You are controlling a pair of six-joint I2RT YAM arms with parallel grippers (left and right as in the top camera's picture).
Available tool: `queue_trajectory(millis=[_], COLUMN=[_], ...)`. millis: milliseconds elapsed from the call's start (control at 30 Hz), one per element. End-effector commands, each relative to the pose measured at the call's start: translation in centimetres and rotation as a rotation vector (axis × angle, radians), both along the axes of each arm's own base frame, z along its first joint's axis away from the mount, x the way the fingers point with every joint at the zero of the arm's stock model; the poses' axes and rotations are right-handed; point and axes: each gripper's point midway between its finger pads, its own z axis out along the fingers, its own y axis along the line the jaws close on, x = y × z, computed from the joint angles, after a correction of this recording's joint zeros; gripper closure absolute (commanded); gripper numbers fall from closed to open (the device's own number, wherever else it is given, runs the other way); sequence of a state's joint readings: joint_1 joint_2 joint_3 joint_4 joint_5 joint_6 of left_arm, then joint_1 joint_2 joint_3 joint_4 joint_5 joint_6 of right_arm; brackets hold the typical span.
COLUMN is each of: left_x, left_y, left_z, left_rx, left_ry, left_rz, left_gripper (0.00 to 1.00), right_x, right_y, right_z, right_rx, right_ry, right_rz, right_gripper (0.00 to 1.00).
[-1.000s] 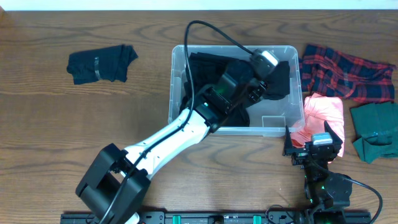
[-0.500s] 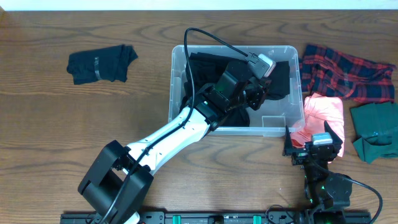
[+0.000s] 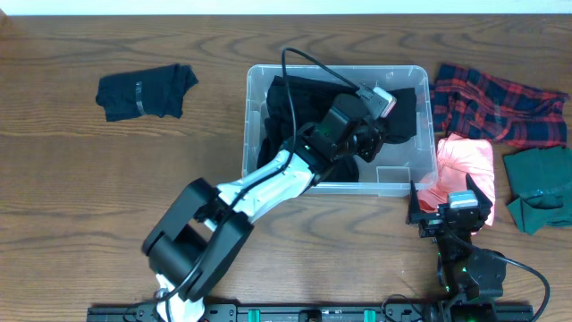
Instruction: Pack container
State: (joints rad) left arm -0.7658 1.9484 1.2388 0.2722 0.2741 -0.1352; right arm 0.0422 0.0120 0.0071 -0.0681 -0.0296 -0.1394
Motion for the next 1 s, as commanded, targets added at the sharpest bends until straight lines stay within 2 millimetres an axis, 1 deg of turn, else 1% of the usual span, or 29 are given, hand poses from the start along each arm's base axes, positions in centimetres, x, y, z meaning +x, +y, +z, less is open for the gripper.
queue_trajectory(millis=[0,100,133,200,267,333,400,500,600,667,733,833,967], left_x=[0.5,0.6,0.7,1.0,1.3,1.7,1.8,1.6,1.5,1.4,1.4,1.7,3.1], left_y=[-0.2,-0.1,-0.1,0.2,0.3,0.3,0.1,-0.5,-0.5,-0.4,-0.4,-0.4,0.5], left_z=[-2.1,-4.1,-4.4,-4.8,-4.6,-3.8,-2.7,-0.1,2.5,4.0,5.0,5.7,5.4], left_rx=[0.02,0.042,0.044,0.047,0.042,0.032,0.013,-0.036,-0.082,-0.103,-0.117,-0.129,-0.101], left_ry=[0.027,0.049,0.052,0.056,0.051,0.042,0.027,0.007,-0.002,-0.019,-0.035,-0.056,-0.089], left_rz=[0.011,0.015,0.015,0.022,0.027,0.032,0.026,-0.005,0.01,0.011,0.01,0.021,0.103], left_gripper=[0.94,0.94,0.94,0.94,0.94,0.94,0.94,0.94,0.94,0.94,0.94,0.94,0.94], right_x=[0.0,0.0,0.0,0.0,0.0,0.0,0.0,0.0,0.0,0.0,0.0,0.0,0.0], right_y=[-0.2,-0.2,-0.2,-0.2,-0.2,-0.2,-0.2,-0.2,-0.2,-0.2,-0.2,-0.2,-0.2], right_z=[-0.1,-0.1,-0.1,-0.1,-0.1,-0.1,-0.1,-0.1,-0.1,-0.1,-0.1,-0.1,-0.1], right_rx=[-0.008,-0.008,-0.008,-0.008,-0.008,-0.008,-0.008,-0.008,-0.008,-0.008,-0.008,-0.008,-0.008], right_ry=[0.0,0.0,0.0,0.0,0.0,0.0,0.0,0.0,0.0,0.0,0.0,0.0,0.0], right_rz=[-0.009,-0.008,-0.008,-0.008,-0.009,-0.009,-0.008,-0.009,-0.008,-0.008,-0.009,-0.009,-0.008], right_gripper=[0.01,0.01,0.01,0.01,0.01,0.01,0.01,0.01,0.01,0.01,0.01,0.01,0.01])
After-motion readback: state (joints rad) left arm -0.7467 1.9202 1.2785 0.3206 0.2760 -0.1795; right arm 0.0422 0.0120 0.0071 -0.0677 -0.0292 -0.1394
